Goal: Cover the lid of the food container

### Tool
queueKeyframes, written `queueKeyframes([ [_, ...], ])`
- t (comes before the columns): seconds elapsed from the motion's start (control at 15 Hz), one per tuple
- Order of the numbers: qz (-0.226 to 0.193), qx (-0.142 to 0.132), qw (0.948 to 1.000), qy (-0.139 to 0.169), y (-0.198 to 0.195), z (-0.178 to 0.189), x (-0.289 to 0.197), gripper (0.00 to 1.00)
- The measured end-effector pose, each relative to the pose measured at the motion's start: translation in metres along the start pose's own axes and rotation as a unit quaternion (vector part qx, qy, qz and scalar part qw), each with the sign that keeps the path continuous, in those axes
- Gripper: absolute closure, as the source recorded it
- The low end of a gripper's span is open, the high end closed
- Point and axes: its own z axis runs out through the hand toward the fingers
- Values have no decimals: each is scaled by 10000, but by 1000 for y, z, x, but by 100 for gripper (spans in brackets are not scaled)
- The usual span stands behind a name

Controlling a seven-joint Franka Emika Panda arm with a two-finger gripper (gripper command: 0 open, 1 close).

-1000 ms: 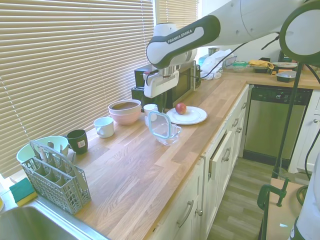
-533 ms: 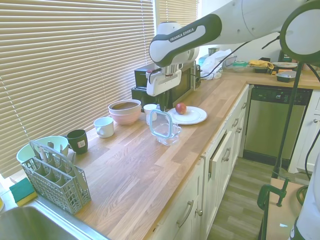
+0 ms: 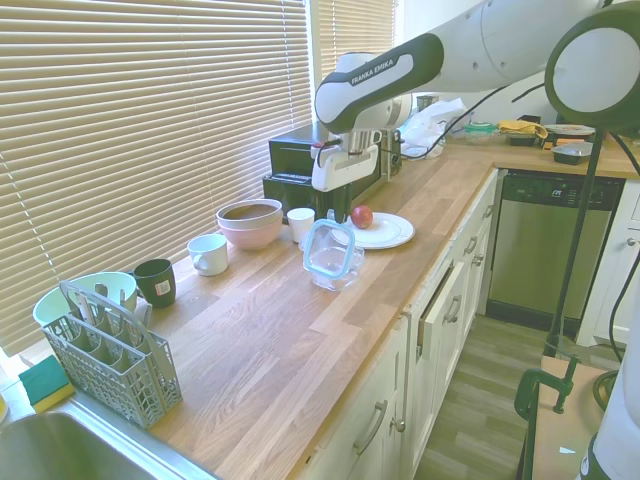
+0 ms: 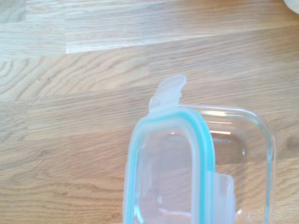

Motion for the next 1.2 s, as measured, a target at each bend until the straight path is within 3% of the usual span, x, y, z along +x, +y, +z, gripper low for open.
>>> queueKeyframes([
  [0.67,215,334,9990,-200,24,22,31,100],
  [1.2,557,462,9961,-512,45,87,62,100],
])
